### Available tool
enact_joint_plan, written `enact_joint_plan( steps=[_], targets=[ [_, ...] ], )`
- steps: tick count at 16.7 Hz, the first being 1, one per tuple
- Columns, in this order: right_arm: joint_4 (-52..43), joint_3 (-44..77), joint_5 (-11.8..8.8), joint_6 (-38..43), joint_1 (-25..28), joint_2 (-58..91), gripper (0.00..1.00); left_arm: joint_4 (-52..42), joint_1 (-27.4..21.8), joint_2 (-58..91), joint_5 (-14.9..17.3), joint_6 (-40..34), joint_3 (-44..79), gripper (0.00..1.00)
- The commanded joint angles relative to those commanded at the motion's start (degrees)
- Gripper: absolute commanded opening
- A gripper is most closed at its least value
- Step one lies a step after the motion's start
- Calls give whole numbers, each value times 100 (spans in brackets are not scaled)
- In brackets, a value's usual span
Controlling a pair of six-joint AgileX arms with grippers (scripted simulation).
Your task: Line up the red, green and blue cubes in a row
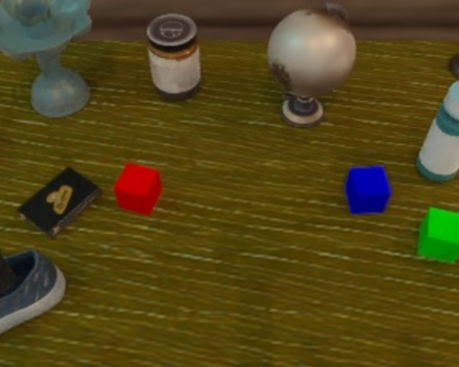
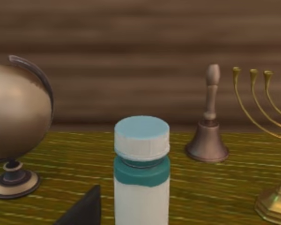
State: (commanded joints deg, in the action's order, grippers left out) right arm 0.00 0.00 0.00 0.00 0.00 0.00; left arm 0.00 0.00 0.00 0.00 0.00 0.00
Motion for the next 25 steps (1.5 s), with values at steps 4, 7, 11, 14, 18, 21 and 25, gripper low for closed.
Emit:
enact_joint_plan(
  steps=[4, 7, 11, 14, 18, 21, 25],
  targets=[
    [0, 0, 0, 0, 0, 0, 100, -114, -43, 174, 9, -2, 171, 100],
    [0, 0, 0, 0, 0, 0, 100, -557, -183, 889, 20, -7, 872, 100],
    [0, 0, 0, 0, 0, 0, 100, -1555, -456, 2677, 15, -14, 2483, 100],
    [0, 0, 0, 0, 0, 0, 100, -2493, -705, 4550, 8, -17, 3951, 100],
    [0, 0, 0, 0, 0, 0, 100, -3829, -1064, 7320, 11, -18, 5975, 100],
    [0, 0, 0, 0, 0, 0, 100, -4772, -1324, 9234, 19, -19, 7391, 100],
    [0, 0, 0, 0, 0, 0, 100, -5812, -1621, 11214, 27, -21, 9020, 100]
  ],
)
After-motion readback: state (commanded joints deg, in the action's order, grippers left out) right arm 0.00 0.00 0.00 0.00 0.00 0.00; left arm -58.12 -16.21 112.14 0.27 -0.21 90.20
